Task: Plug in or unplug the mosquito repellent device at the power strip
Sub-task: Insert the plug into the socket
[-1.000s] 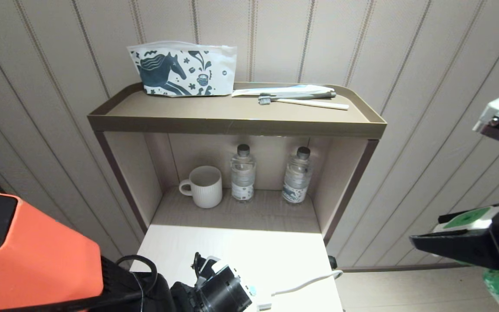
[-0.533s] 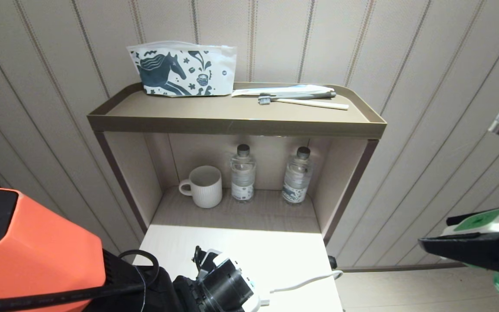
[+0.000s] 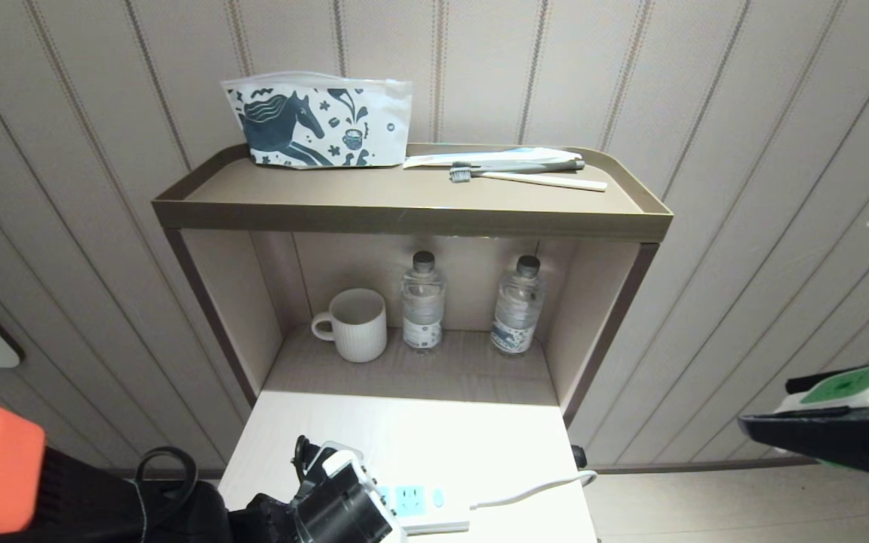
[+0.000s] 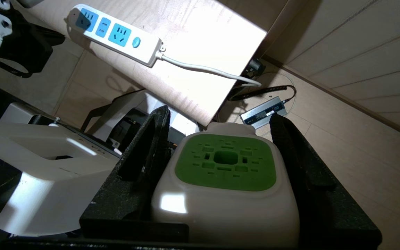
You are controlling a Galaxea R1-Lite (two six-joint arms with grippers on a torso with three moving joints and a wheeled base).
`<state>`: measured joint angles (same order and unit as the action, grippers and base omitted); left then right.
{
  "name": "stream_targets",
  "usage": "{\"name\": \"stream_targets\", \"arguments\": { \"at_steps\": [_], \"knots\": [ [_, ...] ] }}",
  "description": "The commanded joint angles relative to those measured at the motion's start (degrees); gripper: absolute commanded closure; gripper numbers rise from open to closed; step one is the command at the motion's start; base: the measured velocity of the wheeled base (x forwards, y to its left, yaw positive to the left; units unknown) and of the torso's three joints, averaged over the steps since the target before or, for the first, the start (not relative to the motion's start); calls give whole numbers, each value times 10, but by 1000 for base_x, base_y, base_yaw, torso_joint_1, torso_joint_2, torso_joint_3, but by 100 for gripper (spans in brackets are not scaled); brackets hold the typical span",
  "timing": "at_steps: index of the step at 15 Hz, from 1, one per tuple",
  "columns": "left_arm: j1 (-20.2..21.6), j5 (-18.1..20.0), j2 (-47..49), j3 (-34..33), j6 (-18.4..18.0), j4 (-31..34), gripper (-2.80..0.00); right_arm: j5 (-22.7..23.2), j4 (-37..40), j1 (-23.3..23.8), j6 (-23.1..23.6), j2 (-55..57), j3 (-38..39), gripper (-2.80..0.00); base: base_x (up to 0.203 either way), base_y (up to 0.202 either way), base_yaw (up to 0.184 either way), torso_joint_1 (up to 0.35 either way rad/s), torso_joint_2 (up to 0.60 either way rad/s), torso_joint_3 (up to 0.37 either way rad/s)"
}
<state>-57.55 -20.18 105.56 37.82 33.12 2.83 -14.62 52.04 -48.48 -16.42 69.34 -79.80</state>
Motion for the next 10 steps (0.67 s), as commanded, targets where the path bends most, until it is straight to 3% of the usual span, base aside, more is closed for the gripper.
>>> {"name": "stream_targets", "arguments": {
  "at_steps": [1, 6, 10],
  "knots": [
    [24, 0, -23, -13, 1, -1, 0, 0, 3, 0, -1, 7, -1, 0, 0, 0, 0, 0, 0, 0],
    [56, -3, 11, -7, -23, -66, 0, -1, 3, 1, -2, 18, -1, 0, 0, 0, 0, 0, 0, 0],
    [63, -15, 19, -3, -31, -73, 0, -1, 4, 11, -4, 19, 7, 0, 0, 0, 0, 0, 0, 0]
  ]
}}
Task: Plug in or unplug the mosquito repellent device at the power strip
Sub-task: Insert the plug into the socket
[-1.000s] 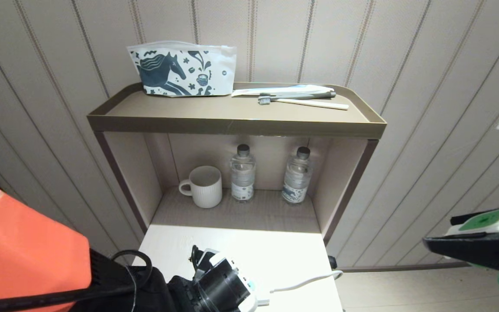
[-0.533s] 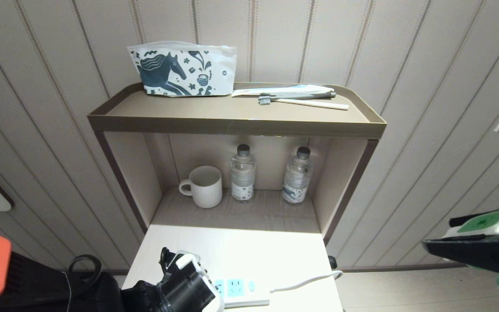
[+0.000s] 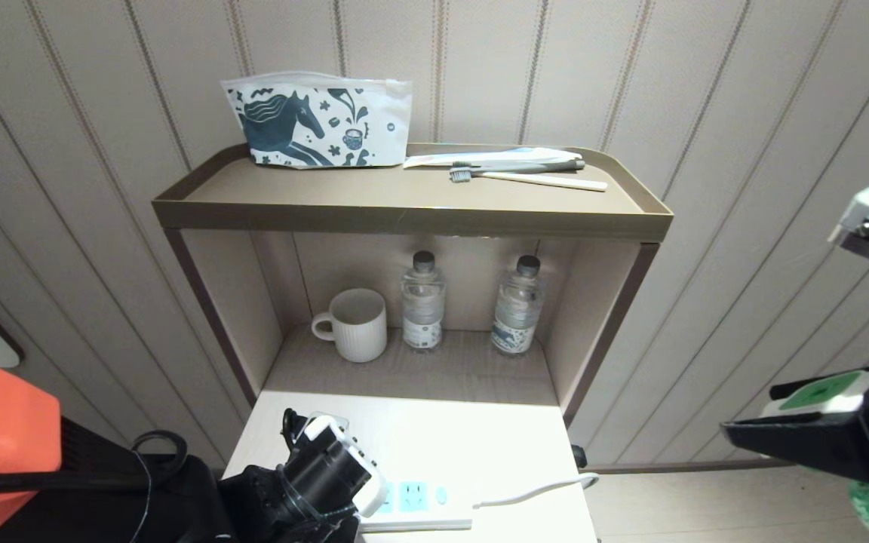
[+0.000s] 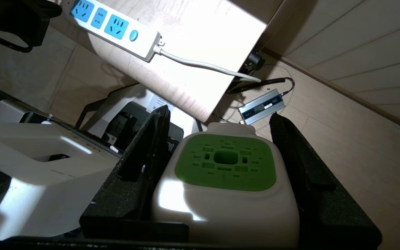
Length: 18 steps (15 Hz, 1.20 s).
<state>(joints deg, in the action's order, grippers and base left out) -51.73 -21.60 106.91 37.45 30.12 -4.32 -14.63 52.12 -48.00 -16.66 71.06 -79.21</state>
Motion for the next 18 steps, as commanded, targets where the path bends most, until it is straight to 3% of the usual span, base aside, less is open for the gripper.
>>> {"name": "stream_targets", "arguments": {
  "at_steps": [1, 18],
  "knots": [
    [8, -1, 3, 1, -3, -2, 0, 0, 3, 8, -1, 1, 1, 0, 0, 0, 0, 0, 0, 0],
    [27, -2, 42, 29, -28, -24, 0, 1, 3, 8, -3, 12, 13, 0, 0, 0, 0, 0, 0, 0]
  ]
}}
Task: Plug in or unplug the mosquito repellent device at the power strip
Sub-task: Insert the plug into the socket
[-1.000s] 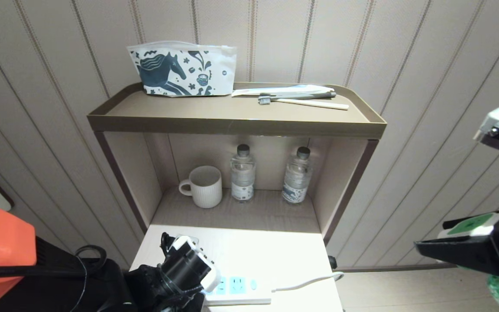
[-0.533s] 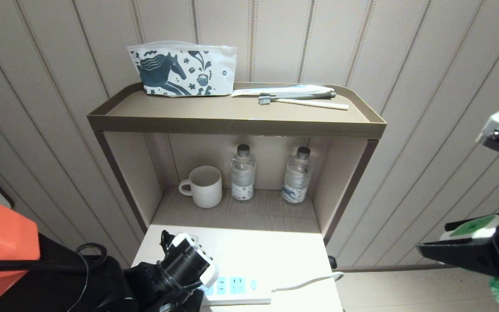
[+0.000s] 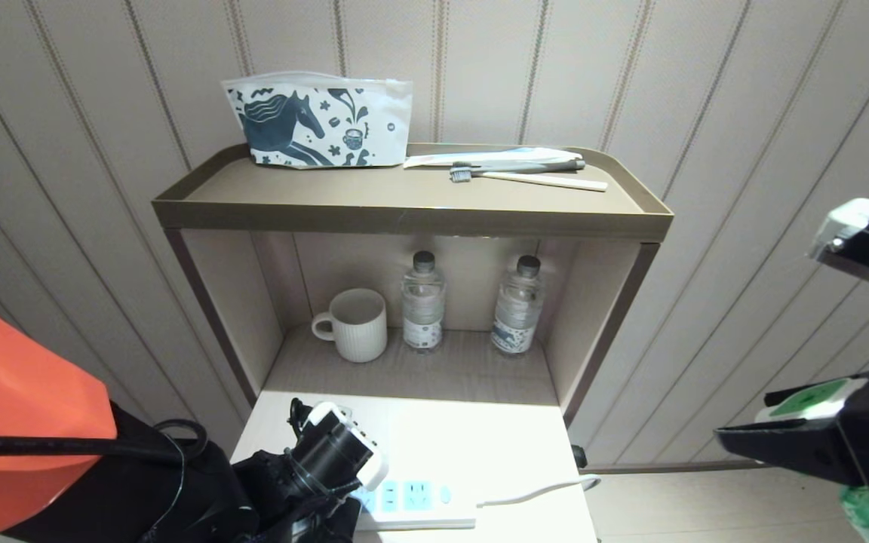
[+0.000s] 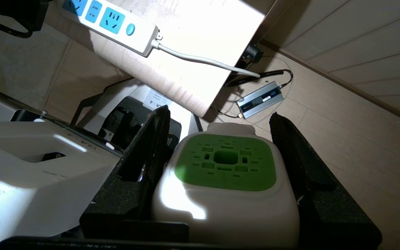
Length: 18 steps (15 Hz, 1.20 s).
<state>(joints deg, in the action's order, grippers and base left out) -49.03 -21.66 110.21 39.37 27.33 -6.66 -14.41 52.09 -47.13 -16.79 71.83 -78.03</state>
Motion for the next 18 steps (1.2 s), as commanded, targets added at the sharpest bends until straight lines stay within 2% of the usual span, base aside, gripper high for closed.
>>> {"name": "stream_targets", "arguments": {
  "at_steps": [1, 4, 8, 14, 18],
  "knots": [
    [0, -1, 13, 20, -3, 1, 0, -1, 3, -1, -2, 5, 1, 0, 0, 0, 0, 0, 0, 0],
    [-5, -2, 26, 37, -8, 5, 0, 0, 3, 0, -2, 2, 1, 0, 0, 0, 0, 0, 0, 0],
    [-34, -3, 26, 50, -8, 10, 0, 2, 3, 0, -2, 0, 1, 0, 0, 0, 0, 0, 0, 0],
    [-53, -4, 34, 103, -5, 64, 0, 21, 2, 26, -6, -7, 17, 0, 0, 0, 0, 0, 0, 0],
    [-61, -18, 46, 121, -3, 73, 0, 26, -19, 32, -5, -11, 30, 0, 0, 0, 0, 0, 0, 0]
  ]
}}
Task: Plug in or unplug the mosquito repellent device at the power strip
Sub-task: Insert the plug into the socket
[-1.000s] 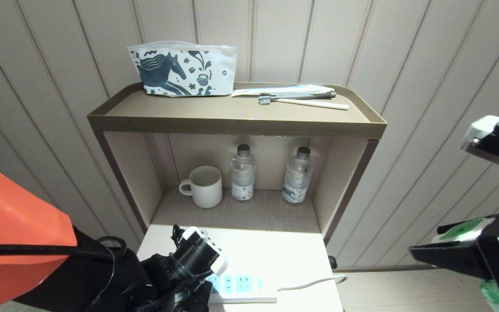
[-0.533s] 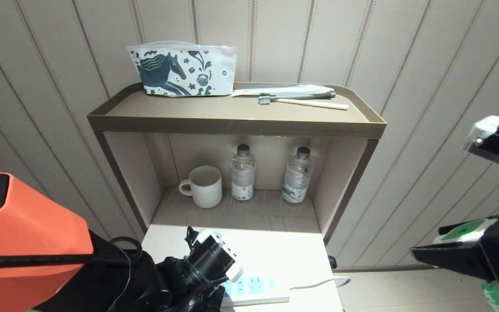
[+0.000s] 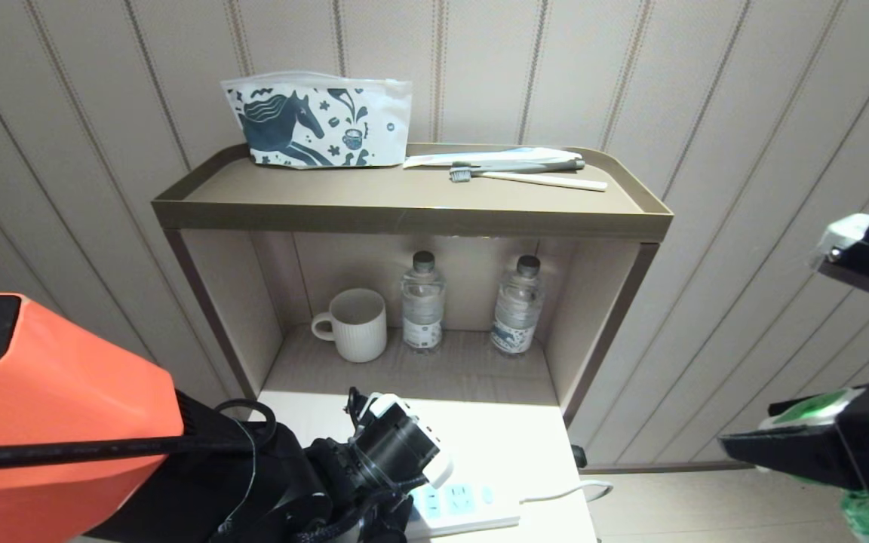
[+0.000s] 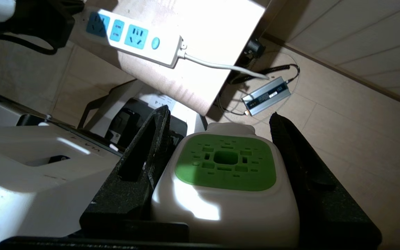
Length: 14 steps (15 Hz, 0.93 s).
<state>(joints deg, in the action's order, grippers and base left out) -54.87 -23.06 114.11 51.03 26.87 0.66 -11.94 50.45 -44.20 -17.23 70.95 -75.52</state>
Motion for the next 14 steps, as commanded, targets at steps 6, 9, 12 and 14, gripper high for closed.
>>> {"name": "stream_targets", "arguments": {
  "at_steps": [6, 9, 12, 14],
  "knots": [
    [21, -10, -29, -5, 3, -1, 0, 7, -42, 1, 4, 14, 9, 0, 0, 0, 0, 0, 0, 0],
    [54, -19, -112, -37, -7, 5, 0, 22, -50, 2, 8, 21, 10, 0, 0, 0, 0, 0, 0, 0],
    [95, -28, -227, -71, -32, 30, 0, 27, -51, 3, 11, 28, 18, 0, 0, 0, 0, 0, 0, 0],
    [122, -29, -320, -89, -52, 66, 0, 47, -69, 3, 12, 38, 29, 0, 0, 0, 0, 0, 0, 0]
  ]
}}
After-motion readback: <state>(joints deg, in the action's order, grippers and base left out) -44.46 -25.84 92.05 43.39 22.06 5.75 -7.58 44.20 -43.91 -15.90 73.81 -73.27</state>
